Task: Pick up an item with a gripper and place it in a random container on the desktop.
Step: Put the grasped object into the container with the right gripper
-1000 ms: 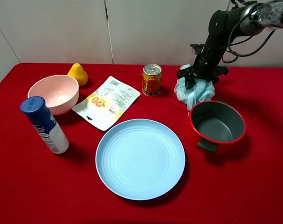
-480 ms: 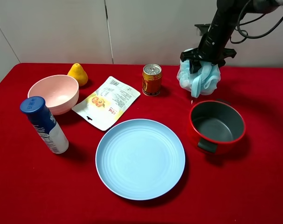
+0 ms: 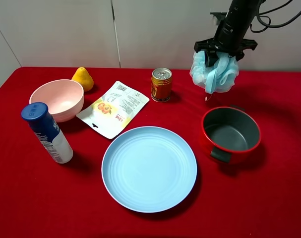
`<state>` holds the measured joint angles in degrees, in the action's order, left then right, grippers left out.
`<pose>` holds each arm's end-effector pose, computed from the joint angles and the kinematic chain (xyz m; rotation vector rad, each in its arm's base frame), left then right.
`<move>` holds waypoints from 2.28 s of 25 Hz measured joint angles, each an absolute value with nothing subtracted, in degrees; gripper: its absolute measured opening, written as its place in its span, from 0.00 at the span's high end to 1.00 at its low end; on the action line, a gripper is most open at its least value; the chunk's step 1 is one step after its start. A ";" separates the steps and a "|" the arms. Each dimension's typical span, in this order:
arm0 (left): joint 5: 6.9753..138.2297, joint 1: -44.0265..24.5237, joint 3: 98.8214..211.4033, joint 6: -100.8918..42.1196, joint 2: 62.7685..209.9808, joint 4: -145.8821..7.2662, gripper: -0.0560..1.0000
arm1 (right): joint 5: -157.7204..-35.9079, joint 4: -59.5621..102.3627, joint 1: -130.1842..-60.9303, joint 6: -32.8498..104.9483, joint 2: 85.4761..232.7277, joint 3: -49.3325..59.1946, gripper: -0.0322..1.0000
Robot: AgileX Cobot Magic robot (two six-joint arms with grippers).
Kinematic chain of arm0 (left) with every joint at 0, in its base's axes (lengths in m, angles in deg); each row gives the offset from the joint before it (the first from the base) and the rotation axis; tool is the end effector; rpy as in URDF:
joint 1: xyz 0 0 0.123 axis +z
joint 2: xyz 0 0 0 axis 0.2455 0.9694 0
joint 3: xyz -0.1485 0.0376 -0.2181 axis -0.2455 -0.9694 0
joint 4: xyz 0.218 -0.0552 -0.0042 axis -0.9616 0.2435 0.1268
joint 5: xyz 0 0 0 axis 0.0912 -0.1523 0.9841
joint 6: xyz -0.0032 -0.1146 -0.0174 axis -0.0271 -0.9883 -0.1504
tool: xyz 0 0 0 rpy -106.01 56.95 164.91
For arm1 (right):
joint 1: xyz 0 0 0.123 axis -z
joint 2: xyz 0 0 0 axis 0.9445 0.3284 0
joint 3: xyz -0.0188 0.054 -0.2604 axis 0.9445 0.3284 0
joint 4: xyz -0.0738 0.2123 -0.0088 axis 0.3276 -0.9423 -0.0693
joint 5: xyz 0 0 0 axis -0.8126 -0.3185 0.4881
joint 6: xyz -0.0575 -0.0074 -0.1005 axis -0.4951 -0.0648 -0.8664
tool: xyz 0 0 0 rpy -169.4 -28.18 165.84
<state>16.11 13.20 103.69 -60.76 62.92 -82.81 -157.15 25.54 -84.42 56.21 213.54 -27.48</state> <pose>0.0125 -0.0002 0.2513 0.0658 2.0391 0.0185 0.4230 0.1096 0.1796 -0.3944 2.9372 0.1193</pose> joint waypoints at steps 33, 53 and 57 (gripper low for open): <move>16.11 13.20 103.69 -60.76 62.92 -82.81 0.00 | -157.39 24.81 -84.42 59.32 192.93 -2.99 0.61; 16.11 13.20 103.69 -60.76 62.92 -82.81 0.00 | -154.90 24.67 -84.42 59.37 190.08 12.36 0.62; 16.11 13.20 103.69 -60.76 62.92 -82.81 0.00 | -152.31 24.67 -84.42 59.37 190.08 14.62 0.62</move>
